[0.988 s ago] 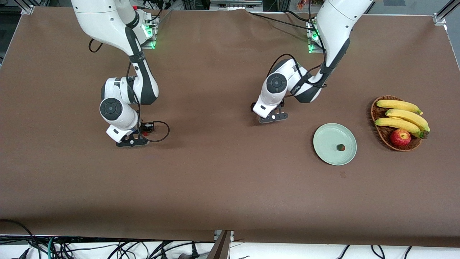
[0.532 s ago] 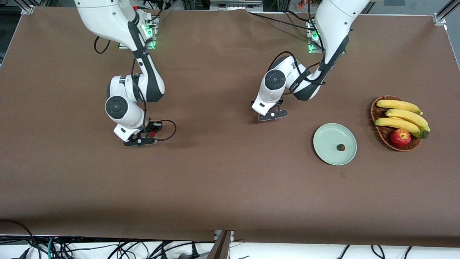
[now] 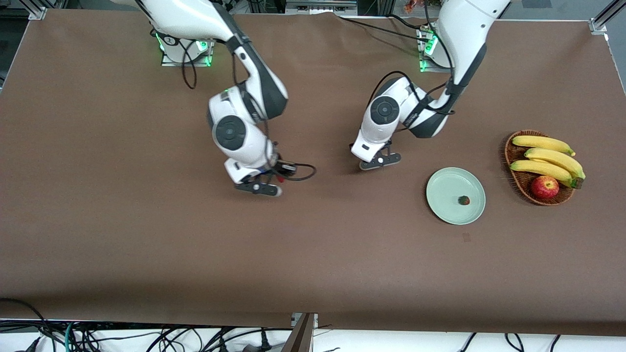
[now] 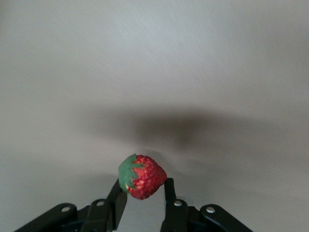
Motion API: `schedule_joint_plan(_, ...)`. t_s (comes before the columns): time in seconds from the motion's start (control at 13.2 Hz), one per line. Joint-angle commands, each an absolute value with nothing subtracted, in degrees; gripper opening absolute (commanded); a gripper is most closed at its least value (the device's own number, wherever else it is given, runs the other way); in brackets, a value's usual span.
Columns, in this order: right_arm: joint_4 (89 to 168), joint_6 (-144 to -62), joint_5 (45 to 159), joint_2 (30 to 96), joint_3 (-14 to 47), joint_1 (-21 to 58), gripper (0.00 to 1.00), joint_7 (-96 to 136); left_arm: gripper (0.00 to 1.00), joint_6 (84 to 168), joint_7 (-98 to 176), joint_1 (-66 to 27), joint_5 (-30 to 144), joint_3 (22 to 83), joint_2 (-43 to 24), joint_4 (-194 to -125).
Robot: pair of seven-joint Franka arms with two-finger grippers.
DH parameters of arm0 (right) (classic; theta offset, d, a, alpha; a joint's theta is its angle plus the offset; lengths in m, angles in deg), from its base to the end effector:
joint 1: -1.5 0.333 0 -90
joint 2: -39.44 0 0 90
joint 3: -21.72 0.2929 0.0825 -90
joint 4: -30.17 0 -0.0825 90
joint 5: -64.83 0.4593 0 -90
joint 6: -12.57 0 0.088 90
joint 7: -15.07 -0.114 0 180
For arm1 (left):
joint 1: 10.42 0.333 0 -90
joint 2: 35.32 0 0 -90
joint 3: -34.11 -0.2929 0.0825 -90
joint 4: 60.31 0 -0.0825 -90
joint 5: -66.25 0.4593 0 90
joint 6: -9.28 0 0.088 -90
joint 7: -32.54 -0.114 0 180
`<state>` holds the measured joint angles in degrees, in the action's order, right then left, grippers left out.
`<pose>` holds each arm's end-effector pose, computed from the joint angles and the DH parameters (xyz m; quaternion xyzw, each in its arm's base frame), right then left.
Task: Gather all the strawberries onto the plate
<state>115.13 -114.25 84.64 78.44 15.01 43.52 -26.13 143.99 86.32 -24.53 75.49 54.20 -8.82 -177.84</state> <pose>0.6146 0.4652 0.2149 -0.9847 0.1363 0.0423 0.0997 0.5047 -0.3526 0.1255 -0.9902 -0.1216 0.0627 0.0265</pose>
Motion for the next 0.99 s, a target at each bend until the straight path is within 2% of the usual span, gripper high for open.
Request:
schedule_joint_plan(0.0, 109.1, -120.5, 85.8, 84.6, 15.4, 46.9, 0.06, -34.8, 0.0, 132.6, 75.7, -18.4, 76.2, 54.6, -12.6, -172.7)
schedule_joint_plan(0.15, 108.8, -130.1, 85.8, 87.8, 15.7, 51.1, 0.07, -44.3, 0.0, 129.1, 65.2, -14.0, 76.3, 54.3, -12.4, -170.2)
schedule_joint_plan(0.3, 107.6, -139.6, 85.8, 91.1, 16.5, 54.8, 0.14, -54.3, 0.0, 130.1, 54.5, -9.1, 77.4, 54.2, -10.8, -170.2)
schedule_joint_plan(0.46, 107.4, -146.6, 85.8, 92.5, 16.6, 56.8, 0.56, -63.5, 0.0, 132.7, 47.5, -3.6, 80.3, 54.4, -8.4, -170.3)
schedule_joint_plan(0.53, 107.8, -145.7, 85.9, 91.4, 16.5, 56.2, 0.76, -63.9, 0.0, 134.3, 44.6, -2.6, 80.4, 54.3, -7.3, -170.3)
schedule_joint_plan(0.61, 107.6, -141.0, 85.6, 90.3, 16.4, 54.7, 0.87, -63.8, 0.01, 135.2, 42.3, -1.0, 80.4, 54.3, -6.8, -170.3)
schedule_joint_plan(0.68, 107.3, -135.0, 84.9, 88.5, 16.1, 53.0, 0.9, -62.3, 0.01, 135.1, 41.6, -0.6, 80.4, 54.5, -6.9, -170.3)
schedule_joint_plan(0.76, 107.4, -130.3, 84.7, 86.5, 16.0, 51.5, 0.91, -58.3, 0.09, 134.6, 41.7, -0.8, 80.4, 54.7, -7.3, -170.2)
schedule_joint_plan(0.91, 107.4, -120.1, 84.4, 82.8, 15.9, 47.6, 0.96, -51.1, 0.18, 134.4, 42.1, -1.1, 79.6, 55.2, -8.3, -169.9)
